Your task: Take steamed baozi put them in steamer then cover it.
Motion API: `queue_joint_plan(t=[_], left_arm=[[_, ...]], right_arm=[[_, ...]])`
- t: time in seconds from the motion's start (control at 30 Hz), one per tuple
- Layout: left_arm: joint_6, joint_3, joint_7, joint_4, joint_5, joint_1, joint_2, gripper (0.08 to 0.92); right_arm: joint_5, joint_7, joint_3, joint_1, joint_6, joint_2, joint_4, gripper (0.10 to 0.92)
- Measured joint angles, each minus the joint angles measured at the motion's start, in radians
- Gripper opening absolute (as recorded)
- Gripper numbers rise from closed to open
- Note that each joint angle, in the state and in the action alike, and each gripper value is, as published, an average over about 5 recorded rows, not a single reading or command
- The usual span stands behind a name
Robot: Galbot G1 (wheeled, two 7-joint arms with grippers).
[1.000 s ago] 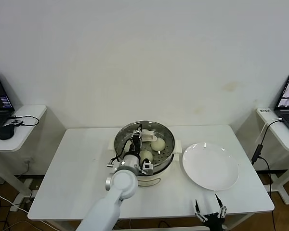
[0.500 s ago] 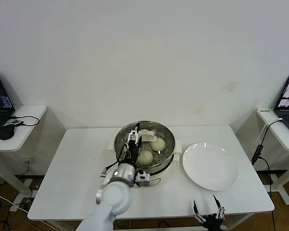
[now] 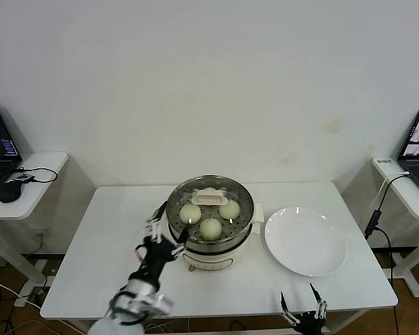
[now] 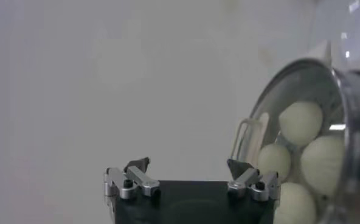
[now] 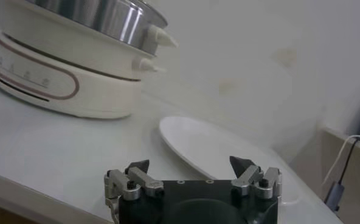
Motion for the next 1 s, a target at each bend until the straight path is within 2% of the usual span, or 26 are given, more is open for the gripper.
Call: queue_joint_plan(t=[0.2, 0.43, 0.73, 1.0], left_arm=[[-0.108, -0.102, -0.084, 0.035, -0.37, 0.137, 0.014, 0.823], [-0.216, -0.169, -0.147, 0.082, -0.693, 0.251, -0.011, 0.823], [-0.343, -0.22, -0.174, 0.161, -0.851, 0.345, -0.043, 0.823], [-0.395, -0.251, -0.181, 0.186, -0.905, 0.383, -0.062, 0.823]], right_arm=[[0.03, -0.014, -0.013, -0.027, -0.006, -0.036, 0.027, 0.823], [0.083, -0.029, -0.026, -0.058, -0.012, -0.077, 0.055, 0.823], [0.116, -0.035, -0.038, -0.073, -0.009, -0.093, 0.078, 0.823], [0.139, -0.043, -0.05, -0.078, -0.008, -0.099, 0.09, 0.823]])
